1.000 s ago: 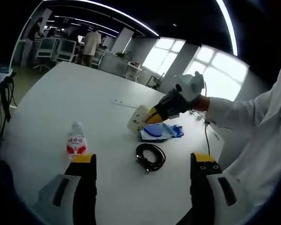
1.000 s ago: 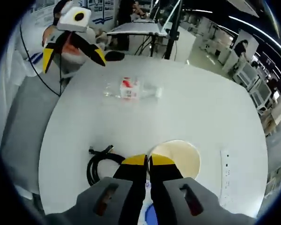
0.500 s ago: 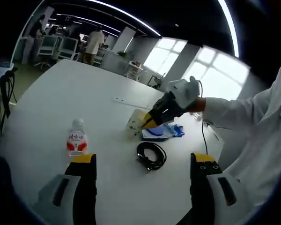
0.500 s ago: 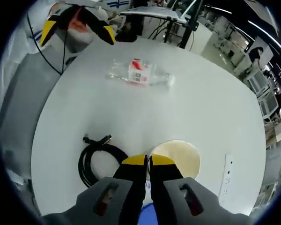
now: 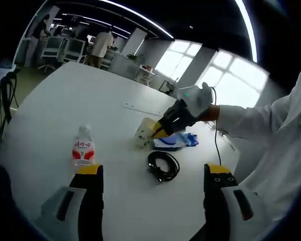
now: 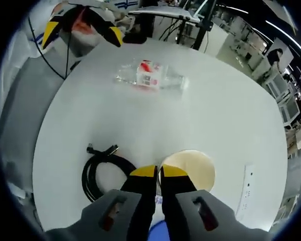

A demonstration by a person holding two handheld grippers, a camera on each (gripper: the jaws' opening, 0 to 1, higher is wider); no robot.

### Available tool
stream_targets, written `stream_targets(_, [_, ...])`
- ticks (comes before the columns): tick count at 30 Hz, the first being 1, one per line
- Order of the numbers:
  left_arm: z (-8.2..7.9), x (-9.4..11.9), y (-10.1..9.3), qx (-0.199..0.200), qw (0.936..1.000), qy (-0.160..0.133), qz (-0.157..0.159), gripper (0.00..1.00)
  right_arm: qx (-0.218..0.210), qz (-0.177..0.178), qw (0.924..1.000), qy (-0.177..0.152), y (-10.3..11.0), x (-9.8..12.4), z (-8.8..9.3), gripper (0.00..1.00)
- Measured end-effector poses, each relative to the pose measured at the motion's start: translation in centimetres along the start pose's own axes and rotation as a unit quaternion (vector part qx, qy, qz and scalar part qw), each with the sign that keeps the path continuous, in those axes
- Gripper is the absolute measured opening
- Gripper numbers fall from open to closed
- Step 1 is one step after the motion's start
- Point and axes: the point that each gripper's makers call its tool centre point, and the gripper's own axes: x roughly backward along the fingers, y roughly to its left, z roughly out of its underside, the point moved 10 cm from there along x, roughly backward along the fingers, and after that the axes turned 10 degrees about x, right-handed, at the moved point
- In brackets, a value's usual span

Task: Arrange the tabletop items into an orderly group along one side of the table until the central work area is clear of visible clutter.

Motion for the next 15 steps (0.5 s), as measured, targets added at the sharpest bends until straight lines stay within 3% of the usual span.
stream_targets(15, [0.07, 0.01, -0.08, -0.001, 1.0, 0.002, 0.0, 0.84, -0.012, 0.014, 0.9998, -0.013, 0.18, 0.41, -0.18, 0.14])
